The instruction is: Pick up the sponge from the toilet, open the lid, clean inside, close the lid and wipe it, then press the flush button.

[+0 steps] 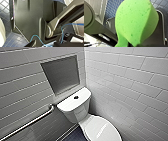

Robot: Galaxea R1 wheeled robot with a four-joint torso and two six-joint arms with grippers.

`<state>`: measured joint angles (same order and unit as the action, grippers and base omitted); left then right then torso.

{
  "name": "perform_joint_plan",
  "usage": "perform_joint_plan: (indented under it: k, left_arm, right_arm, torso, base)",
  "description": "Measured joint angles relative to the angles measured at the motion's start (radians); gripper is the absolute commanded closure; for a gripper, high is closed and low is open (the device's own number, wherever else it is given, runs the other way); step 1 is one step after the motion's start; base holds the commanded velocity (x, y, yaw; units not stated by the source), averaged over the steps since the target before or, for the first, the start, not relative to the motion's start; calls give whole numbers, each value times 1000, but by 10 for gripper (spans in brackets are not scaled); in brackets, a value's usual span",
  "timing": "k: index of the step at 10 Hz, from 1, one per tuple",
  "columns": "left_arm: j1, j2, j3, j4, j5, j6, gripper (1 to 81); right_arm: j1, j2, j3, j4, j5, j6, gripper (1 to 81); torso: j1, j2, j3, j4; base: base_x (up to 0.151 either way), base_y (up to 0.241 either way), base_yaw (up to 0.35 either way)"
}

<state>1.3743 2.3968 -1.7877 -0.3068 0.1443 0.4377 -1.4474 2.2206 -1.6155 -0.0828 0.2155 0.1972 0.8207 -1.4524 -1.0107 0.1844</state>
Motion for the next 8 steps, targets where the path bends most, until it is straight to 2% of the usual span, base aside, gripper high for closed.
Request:
perform_joint_plan:
  k: [2,3,5,8]
  left_arm:
    - [4,86,-101,19,-19,33,10]
    - [14,134,-141,26,-28,40,10]
    - [68,197,-209,37,-28,59,10]
    - [75,220,-239,39,-32,63,10]
  right_arm:
    - [73,-145,112,3,-13,16,811]
    - [139,-176,143,13,-30,29,811]
    - [295,-167,182,40,-83,40,811]
    - [523,-159,185,90,-231,49,811]
  torso:
    - [0,0,0,0]
    - [0,0,0,0]
    - [0,0,0,0]
    - [0,0,0,0]
  base:
    - [0,0,0]
    - [0,0,0]
    - [0,0,0]
    - [0,0,0]
